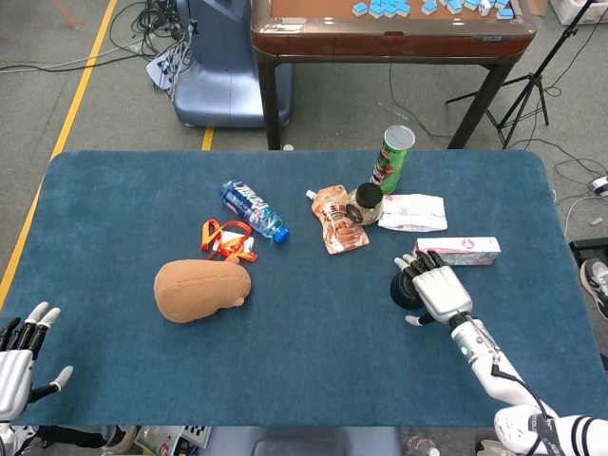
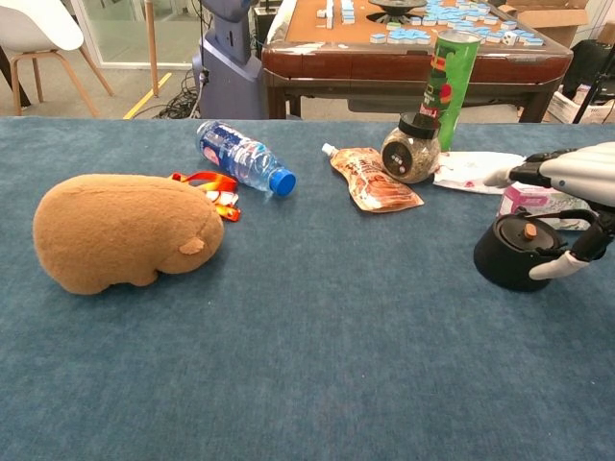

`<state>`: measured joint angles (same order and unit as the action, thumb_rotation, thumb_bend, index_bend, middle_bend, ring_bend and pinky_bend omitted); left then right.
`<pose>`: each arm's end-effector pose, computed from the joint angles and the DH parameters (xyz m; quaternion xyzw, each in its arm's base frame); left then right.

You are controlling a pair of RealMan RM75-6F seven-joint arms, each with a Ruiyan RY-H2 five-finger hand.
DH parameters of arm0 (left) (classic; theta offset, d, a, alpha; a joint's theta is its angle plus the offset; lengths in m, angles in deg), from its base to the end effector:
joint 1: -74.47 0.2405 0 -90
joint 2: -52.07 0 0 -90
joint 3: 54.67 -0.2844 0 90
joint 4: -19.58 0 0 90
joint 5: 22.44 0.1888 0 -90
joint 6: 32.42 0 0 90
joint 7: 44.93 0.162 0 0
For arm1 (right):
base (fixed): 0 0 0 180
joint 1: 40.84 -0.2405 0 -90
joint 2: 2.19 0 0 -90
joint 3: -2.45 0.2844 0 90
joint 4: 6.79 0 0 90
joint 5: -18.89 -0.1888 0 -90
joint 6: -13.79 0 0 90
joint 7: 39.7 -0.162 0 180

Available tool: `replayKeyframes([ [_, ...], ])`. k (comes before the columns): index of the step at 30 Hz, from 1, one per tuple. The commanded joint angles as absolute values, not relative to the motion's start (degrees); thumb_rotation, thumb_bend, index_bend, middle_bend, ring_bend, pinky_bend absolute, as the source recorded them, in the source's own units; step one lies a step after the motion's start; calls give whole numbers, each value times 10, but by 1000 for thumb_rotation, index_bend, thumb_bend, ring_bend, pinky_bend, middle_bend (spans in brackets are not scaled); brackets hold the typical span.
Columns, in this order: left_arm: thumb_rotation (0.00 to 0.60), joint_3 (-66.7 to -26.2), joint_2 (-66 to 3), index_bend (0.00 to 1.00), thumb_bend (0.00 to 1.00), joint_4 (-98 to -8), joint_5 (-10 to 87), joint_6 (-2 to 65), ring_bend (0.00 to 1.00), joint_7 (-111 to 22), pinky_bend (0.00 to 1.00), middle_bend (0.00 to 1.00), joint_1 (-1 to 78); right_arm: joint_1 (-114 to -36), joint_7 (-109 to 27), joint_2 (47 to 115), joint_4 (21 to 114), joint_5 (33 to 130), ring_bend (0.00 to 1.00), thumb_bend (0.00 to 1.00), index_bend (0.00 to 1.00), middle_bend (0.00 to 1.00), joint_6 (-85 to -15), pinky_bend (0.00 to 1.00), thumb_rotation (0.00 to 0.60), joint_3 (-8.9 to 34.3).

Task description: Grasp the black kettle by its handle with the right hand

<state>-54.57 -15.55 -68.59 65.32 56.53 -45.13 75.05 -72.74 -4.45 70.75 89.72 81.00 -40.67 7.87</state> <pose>-0.3489 0.1587 0.1767 -0.5824 -0.4005 -0.3696 0.6032 -0.2475 -0.3228 0.0688 0.7798 -0.3301 0.2176 0.4854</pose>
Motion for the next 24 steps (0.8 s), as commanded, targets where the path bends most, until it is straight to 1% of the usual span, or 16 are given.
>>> replayKeyframes([
  [1, 600, -546, -156, 115, 203, -685, 652, 564, 145, -452, 46, 51, 750, -750, -24, 725, 876, 775, 49, 0, 0, 123, -386, 29, 504, 83],
  [11, 600, -547, -156, 115, 203, -681, 650, 563, 145, -456, 46, 51, 752, -780, 2, 750, 851, 730, 49, 0, 0, 136, -373, 28, 504, 68],
  [22, 600, -547, -158, 115, 203, -680, 651, 558, 145, -456, 46, 51, 748, -774, -4, 736, 862, 726, 73, 0, 0, 157, -388, 28, 503, 39],
  [24, 600, -547, -158, 114, 203, -681, 652, 557, 145, -455, 46, 51, 747, -773, -8, 733, 864, 727, 90, 0, 0, 166, -389, 29, 504, 35],
])
